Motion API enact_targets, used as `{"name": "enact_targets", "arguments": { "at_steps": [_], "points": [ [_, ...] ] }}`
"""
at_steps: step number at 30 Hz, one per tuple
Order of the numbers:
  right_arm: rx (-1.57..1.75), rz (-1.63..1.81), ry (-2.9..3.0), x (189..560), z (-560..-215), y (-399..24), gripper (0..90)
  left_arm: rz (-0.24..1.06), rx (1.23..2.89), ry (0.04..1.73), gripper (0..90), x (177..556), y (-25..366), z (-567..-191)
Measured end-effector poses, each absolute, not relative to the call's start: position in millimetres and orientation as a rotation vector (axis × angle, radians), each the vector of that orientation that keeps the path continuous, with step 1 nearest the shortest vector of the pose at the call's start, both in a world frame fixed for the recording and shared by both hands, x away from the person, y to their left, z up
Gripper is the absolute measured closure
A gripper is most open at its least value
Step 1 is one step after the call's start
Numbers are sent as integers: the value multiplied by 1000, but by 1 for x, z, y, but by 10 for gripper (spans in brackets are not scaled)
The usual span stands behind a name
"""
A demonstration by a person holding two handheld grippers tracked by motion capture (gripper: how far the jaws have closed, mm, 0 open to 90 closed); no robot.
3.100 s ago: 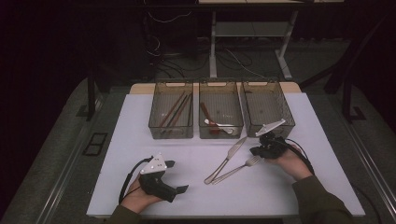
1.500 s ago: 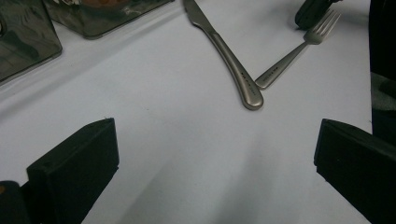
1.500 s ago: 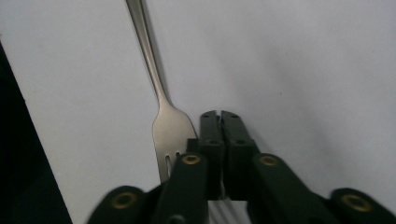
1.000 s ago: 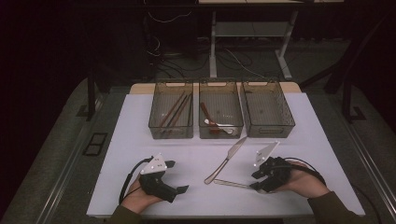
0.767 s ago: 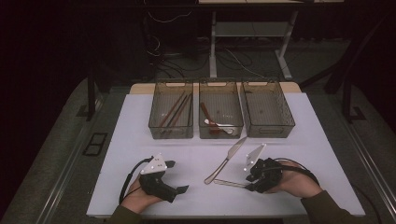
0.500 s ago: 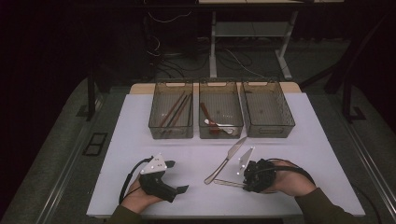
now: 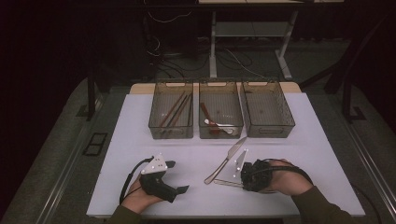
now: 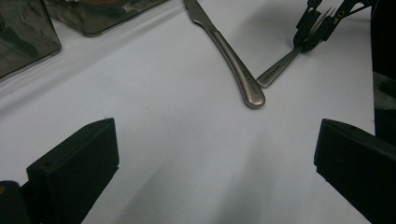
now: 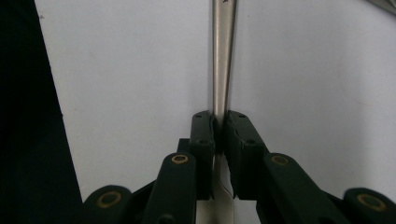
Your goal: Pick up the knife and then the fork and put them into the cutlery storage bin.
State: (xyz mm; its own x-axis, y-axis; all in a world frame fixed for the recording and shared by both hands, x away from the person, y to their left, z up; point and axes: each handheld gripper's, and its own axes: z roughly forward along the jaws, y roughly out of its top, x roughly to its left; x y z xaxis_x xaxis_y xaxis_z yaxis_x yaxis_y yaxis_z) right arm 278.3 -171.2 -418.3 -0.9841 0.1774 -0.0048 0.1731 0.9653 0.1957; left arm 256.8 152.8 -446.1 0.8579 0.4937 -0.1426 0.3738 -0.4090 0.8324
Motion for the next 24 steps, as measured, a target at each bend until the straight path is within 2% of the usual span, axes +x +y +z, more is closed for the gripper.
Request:
{"name": "enact_targets", "arguments": {
  "at_steps": [8, 24],
  "points": [
    [270, 261, 3091, 278, -418, -167, 836, 155, 2037, 635, 0, 257, 153, -446],
    [373, 490, 3068, 282, -409, -190, 839, 157, 2034, 634, 0, 256, 153, -445]
  ]
}}
